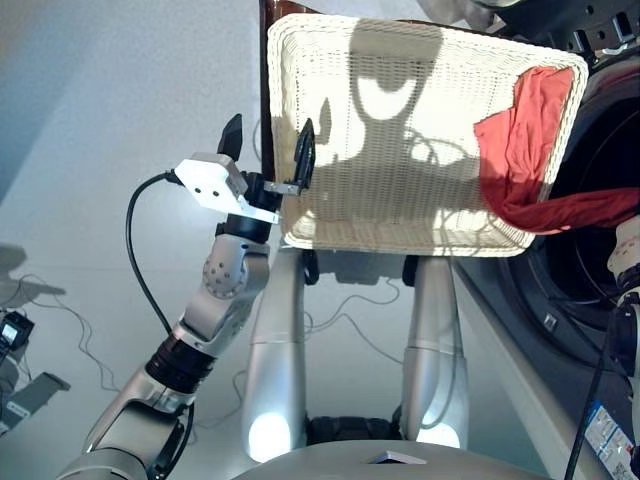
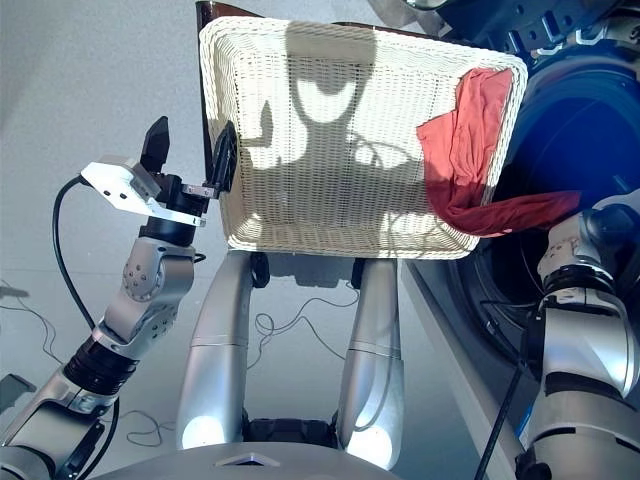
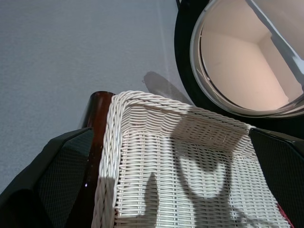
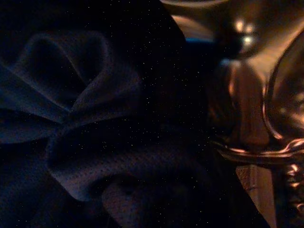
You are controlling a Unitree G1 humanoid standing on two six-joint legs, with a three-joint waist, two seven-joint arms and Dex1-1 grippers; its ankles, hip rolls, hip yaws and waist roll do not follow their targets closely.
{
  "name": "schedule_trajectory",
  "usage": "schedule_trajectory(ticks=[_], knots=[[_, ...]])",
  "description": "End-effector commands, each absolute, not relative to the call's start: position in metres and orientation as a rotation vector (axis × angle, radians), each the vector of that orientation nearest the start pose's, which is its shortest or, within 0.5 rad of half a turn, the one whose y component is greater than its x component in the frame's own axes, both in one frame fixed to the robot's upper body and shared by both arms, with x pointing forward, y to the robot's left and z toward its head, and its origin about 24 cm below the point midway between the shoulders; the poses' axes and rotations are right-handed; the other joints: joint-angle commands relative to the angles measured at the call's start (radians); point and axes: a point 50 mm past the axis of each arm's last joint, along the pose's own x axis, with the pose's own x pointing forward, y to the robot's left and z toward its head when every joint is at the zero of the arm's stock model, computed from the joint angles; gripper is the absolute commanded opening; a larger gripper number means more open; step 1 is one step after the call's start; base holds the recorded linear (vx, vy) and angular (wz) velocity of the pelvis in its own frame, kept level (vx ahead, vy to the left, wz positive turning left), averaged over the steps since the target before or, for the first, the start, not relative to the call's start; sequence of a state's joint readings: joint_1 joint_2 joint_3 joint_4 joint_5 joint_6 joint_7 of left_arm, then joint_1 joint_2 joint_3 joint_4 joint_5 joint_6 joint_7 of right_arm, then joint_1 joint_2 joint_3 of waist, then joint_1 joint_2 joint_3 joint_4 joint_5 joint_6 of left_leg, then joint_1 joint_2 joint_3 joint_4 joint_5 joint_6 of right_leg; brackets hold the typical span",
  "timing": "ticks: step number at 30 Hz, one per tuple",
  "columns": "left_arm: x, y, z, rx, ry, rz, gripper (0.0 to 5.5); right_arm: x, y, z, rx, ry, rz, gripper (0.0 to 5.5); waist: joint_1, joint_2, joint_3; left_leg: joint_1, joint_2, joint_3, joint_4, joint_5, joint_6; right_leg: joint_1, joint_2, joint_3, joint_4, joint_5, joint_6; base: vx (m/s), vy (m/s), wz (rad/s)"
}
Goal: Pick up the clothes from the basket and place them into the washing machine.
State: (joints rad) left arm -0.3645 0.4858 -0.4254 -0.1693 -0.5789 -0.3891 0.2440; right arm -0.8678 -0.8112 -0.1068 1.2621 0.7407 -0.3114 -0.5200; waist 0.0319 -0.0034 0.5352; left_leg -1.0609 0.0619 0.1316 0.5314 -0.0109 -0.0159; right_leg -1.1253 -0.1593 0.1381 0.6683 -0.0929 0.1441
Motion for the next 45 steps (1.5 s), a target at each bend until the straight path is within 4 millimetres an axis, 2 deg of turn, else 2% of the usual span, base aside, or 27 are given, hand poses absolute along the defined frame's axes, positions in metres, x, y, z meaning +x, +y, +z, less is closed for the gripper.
schedule_trajectory(ticks=[1,2,3,7,10,11,15,16,17,18,19,21,22,23,25,26,28,29,31,32,33,35,39,41,42,43,45], knots=[[0.253,0.12,0.199,-0.306,-0.757,-0.372,5.5,0.269,-0.457,0.213,0.145,-0.338,-1.272,2.35,-0.012,0.043,-0.015,-0.007,0.036,-0.061,0.088,-0.078,-0.084,0.02,0.004,-0.043,-0.057,0.079,-0.005,0.0,0.0,0.0],[0.254,0.12,0.2,-0.305,-0.762,-0.372,5.5,0.269,-0.457,0.214,0.148,-0.342,-1.27,5.5,-0.013,0.042,-0.015,-0.015,0.036,-0.061,0.085,-0.069,-0.083,0.013,0.004,-0.042,-0.061,0.089,-0.005,0.0,0.0,0.0],[0.253,0.12,0.199,-0.307,-0.755,-0.373,5.5,0.27,-0.457,0.213,0.154,-0.334,-1.262,5.5,-0.013,0.042,-0.015,-0.007,0.037,-0.061,0.09,-0.08,-0.084,0.019,0.005,-0.042,-0.055,0.078,-0.005,0.0,0.0,0.0],[0.255,0.118,0.2,-0.319,-0.754,-0.381,5.5,0.283,-0.446,0.206,0.153,-0.319,-1.166,5.5,-0.017,0.037,-0.015,-0.014,0.036,-0.059,0.082,-0.067,-0.082,0.013,0.006,-0.041,-0.068,0.089,-0.006,0.0,0.0,0.0],[0.255,0.118,0.198,-0.316,-0.746,-0.379,5.5,0.29,-0.438,0.198,0.103,-0.287,-1.123,5.5,-0.018,0.034,-0.015,-0.005,0.037,-0.059,0.086,-0.078,-0.083,0.024,0.008,-0.042,-0.066,0.08,-0.006,0.0,0.0,0.0],[0.255,0.118,0.199,-0.32,-0.75,-0.374,5.5,0.301,-0.425,0.192,0.082,-0.283,-1.065,5.5,-0.021,0.032,-0.015,-0.01,0.036,-0.058,0.087,-0.077,-0.081,0.021,0.01,-0.042,-0.066,0.083,-0.008,0.0,0.0,0.0],[0.256,0.12,0.199,-0.32,-0.756,-0.352,5.5,0.321,-0.391,0.18,0.048,-0.305,-0.926,5.5,-0.029,0.025,-0.015,-0.01,0.037,-0.053,0.083,-0.075,-0.079,0.018,0.013,-0.041,-0.069,0.085,-0.009,0.0,0.0,0.0],[0.256,0.12,0.199,-0.319,-0.755,-0.351,5.5,0.321,-0.39,0.179,0.047,-0.304,-0.926,5.5,-0.029,0.023,-0.015,-0.009,0.036,-0.053,0.083,-0.075,-0.079,0.019,0.012,-0.041,-0.069,0.085,-0.009,0.0,0.0,0.0],[0.257,0.12,0.199,-0.326,-0.756,-0.341,5.5,0.332,-0.364,0.175,0.026,-0.336,-0.825,5.5,-0.035,0.021,-0.015,-0.01,0.037,-0.052,0.082,-0.074,-0.077,0.016,0.017,-0.04,-0.067,0.085,-0.011,0.0,0.0,0.0],[0.257,0.12,0.199,-0.325,-0.754,-0.341,5.5,0.332,-0.363,0.174,0.025,-0.334,-0.826,5.5,-0.035,0.019,-0.015,-0.008,0.036,-0.051,0.082,-0.074,-0.077,0.017,0.016,-0.039,-0.066,0.085,-0.011,0.0,0.0,0.0],[0.257,0.122,0.198,-0.335,-0.753,-0.327,5.5,0.337,-0.336,0.17,0.026,-0.382,-0.734,5.5,-0.043,0.014,-0.015,-0.012,0.036,-0.05,0.086,-0.074,-0.074,0.013,0.019,-0.038,-0.064,0.084,-0.012,0.0,0.0,0.0],[0.257,0.123,0.198,-0.335,-0.753,-0.317,5.5,0.339,-0.305,0.166,0.009,-0.424,-0.625,5.5,-0.049,0.007,-0.015,-0.016,0.038,-0.05,0.091,-0.075,-0.071,0.009,0.022,-0.035,-0.059,0.083,-0.014,0.0,0.0,0.0],[0.258,0.122,0.198,-0.337,-0.751,-0.314,5.5,0.337,-0.294,0.163,0.013,-0.438,-0.593,5.5,-0.052,0.004,-0.015,-0.015,0.039,-0.05,0.093,-0.076,-0.07,0.008,0.022,-0.034,-0.055,0.081,-0.015,0.0,0.0,0.0],[0.258,0.122,0.197,-0.337,-0.749,-0.315,5.5,0.337,-0.294,0.162,0.013,-0.436,-0.595,5.5,-0.051,0.003,-0.015,-0.014,0.038,-0.049,0.093,-0.076,-0.07,0.009,0.022,-0.034,-0.054,0.081,-0.015,0.0,0.0,0.0],[0.259,0.123,0.197,-0.336,-0.748,-0.303,5.5,0.334,-0.27,0.155,-0.01,-0.449,-0.503,5.5,-0.057,-0.003,-0.015,-0.017,0.04,-0.049,0.106,-0.08,-0.067,0.006,0.024,-0.031,-0.044,0.078,-0.017,0.0,0.0,0.0],[0.259,0.124,0.197,-0.335,-0.745,-0.301,5.5,0.33,-0.251,0.149,-0.051,-0.453,-0.421,5.5,-0.061,-0.006,-0.015,-0.018,0.04,-0.051,0.116,-0.084,-0.064,0.003,0.026,-0.028,-0.034,0.077,-0.018,0.0,0.0,0.0],[0.259,0.124,0.197,-0.33,-0.745,-0.298,5.5,0.328,-0.244,0.146,-0.09,-0.452,-0.383,5.5,-0.063,-0.009,-0.015,-0.018,0.039,-0.05,0.119,-0.085,-0.064,0.001,0.026,-0.027,-0.03,0.075,-0.018,0.0,0.0,0.0],[0.259,0.124,0.197,-0.325,-0.747,-0.302,5.5,0.325,-0.228,0.145,-0.174,-0.462,-0.3,5.5,-0.064,-0.011,-0.015,-0.019,0.039,-0.05,0.121,-0.085,-0.062,-0.001,0.026,-0.026,-0.027,0.077,-0.019,0.0,0.0,0.0],[0.258,0.123,0.197,-0.314,-0.75,-0.306,5.5,0.325,-0.213,0.144,-0.266,-0.473,-0.22,5.5,-0.063,-0.011,-0.015,-0.022,0.04,-0.05,0.122,-0.082,-0.062,-0.004,0.026,-0.026,-0.023,0.078,-0.018,0.0,0.0,0.0],[0.258,0.123,0.197,-0.314,-0.75,-0.305,5.5,0.325,-0.213,0.144,-0.266,-0.473,-0.22,5.5,-0.063,-0.011,-0.015,-0.022,0.039,-0.05,0.122,-0.082,-0.062,-0.004,0.026,-0.026,-0.023,0.078,-0.018,0.0,0.0,0.0],[0.257,0.123,0.197,-0.305,-0.754,-0.311,5.5,0.325,-0.201,0.143,-0.324,-0.477,-0.162,5.5,-0.061,-0.008,-0.015,-0.023,0.04,-0.048,0.123,-0.08,-0.062,-0.004,0.026,-0.026,-0.02,0.078,-0.018,0.0,0.0,0.0],[0.257,0.122,0.197,-0.301,-0.76,-0.318,5.5,0.329,-0.191,0.141,-0.381,-0.473,-0.117,5.5,-0.057,-0.005,-0.015,-0.023,0.039,-0.049,0.124,-0.078,-0.062,-0.003,0.027,-0.026,-0.019,0.079,-0.017,0.0,0.0,0.0],[0.258,0.12,0.196,-0.321,-0.748,-0.325,5.5,0.346,-0.179,0.14,-0.454,-0.435,-0.091,5.5,-0.042,0.007,-0.015,-0.025,0.038,-0.05,0.123,-0.074,-0.061,-0.003,0.027,-0.027,-0.018,0.08,-0.018,0.0,0.0,0.0],[0.259,0.119,0.195,-0.334,-0.744,-0.328,5.5,0.351,-0.178,0.142,-0.464,-0.433,-0.103,5.5,-0.039,0.01,-0.015,-0.023,0.038,-0.049,0.122,-0.074,-0.06,-0.002,0.027,-0.027,-0.018,0.08,-0.018,0.0,0.0,0.0],[0.258,0.116,0.196,-0.366,-0.742,-0.344,5.5,0.362,-0.181,0.142,-0.463,-0.391,-0.137,5.5,-0.029,0.017,-0.015,-0.024,0.038,-0.051,0.122,-0.073,-0.06,-0.002,0.026,-0.027,-0.017,0.079,-0.02,0.0,0.0,0.0],[0.258,0.116,0.196,-0.366,-0.742,-0.344,5.5,0.363,-0.18,0.143,-0.463,-0.392,-0.136,5.5,-0.029,0.018,-0.015,-0.025,0.038,-0.051,0.123,-0.073,-0.06,-0.003,0.027,-0.027,-0.017,0.079,-0.02,0.0,0.0,0.0],[0.259,0.113,0.195,-0.398,-0.73,-0.362,5.5,0.375,-0.19,0.14,-0.467,-0.321,-0.193,5.5,-0.018,0.027,-0.015,-0.025,0.036,-0.052,0.124,-0.072,-0.061,-0.004,0.024,-0.031,-0.011,0.079,-0.021,0.0,0.0,0.0]])
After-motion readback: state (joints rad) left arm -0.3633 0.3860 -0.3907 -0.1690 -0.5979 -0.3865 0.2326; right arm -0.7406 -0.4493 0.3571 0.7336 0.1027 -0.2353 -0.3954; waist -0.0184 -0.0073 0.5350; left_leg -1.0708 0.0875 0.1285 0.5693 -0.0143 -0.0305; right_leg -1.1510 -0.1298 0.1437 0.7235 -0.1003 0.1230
